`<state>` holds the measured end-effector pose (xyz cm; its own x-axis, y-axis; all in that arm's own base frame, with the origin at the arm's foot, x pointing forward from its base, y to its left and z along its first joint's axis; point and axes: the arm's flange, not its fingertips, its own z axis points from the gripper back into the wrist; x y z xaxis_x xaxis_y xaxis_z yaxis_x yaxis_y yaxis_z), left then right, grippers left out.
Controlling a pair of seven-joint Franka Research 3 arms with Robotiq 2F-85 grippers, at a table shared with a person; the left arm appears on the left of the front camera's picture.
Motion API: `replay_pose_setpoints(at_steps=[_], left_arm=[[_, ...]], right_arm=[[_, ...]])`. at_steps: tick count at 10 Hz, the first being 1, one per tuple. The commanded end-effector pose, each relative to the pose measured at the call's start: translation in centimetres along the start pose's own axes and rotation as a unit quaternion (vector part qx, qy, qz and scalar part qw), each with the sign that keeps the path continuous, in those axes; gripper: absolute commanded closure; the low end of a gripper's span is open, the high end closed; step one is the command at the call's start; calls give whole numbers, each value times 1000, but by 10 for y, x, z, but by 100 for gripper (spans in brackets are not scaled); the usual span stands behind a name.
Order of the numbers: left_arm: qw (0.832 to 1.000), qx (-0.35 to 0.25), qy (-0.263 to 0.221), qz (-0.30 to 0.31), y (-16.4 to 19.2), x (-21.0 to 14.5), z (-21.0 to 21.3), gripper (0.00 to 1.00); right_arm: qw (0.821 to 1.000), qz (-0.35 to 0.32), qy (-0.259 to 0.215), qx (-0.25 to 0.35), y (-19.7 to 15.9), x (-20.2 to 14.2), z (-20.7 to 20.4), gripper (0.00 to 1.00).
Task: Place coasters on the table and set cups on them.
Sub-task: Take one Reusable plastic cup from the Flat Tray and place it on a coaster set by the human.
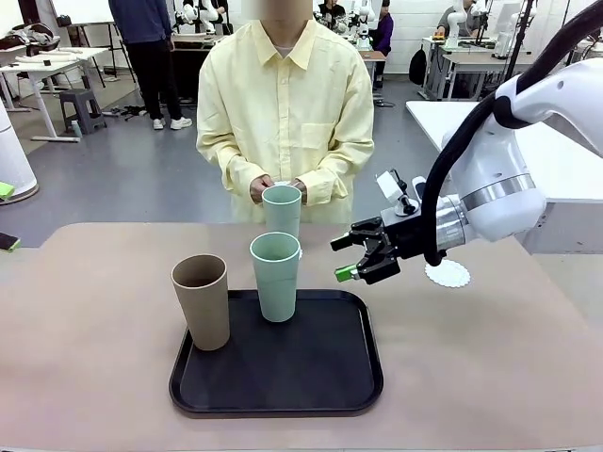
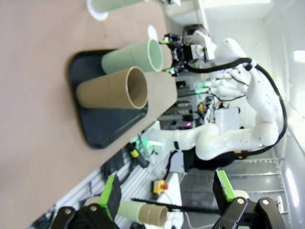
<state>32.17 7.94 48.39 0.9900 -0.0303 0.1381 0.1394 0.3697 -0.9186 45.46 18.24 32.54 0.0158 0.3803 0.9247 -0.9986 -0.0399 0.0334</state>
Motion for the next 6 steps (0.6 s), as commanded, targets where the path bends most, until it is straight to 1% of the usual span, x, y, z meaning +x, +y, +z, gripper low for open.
replay_pose_setpoints(at_steps=[1,2,3,4,5,6], left_arm=[[1000,-5,2,-9,0,-1,0,0],[1000,-5,2,-9,0,-1,0,0],[1000,-5,2,-9,0,-1,0,0],[1000,-5,2,-9,0,-1,0,0],[1000,-5,2,-9,0,-1,0,0],[1000,-5,2,-9,0,-1,0,0]], right_arm=[[999,32,-23,12,-9,-12,-12,0],[999,31,-27,11,-10,-17,-17,0],[999,29,-21,-6,-11,-17,-18,0],[998,-6,19,-63,-11,-10,-16,0],[1000,20,-9,13,-5,-15,-12,0],[1000,20,-9,13,-5,-15,-12,0]])
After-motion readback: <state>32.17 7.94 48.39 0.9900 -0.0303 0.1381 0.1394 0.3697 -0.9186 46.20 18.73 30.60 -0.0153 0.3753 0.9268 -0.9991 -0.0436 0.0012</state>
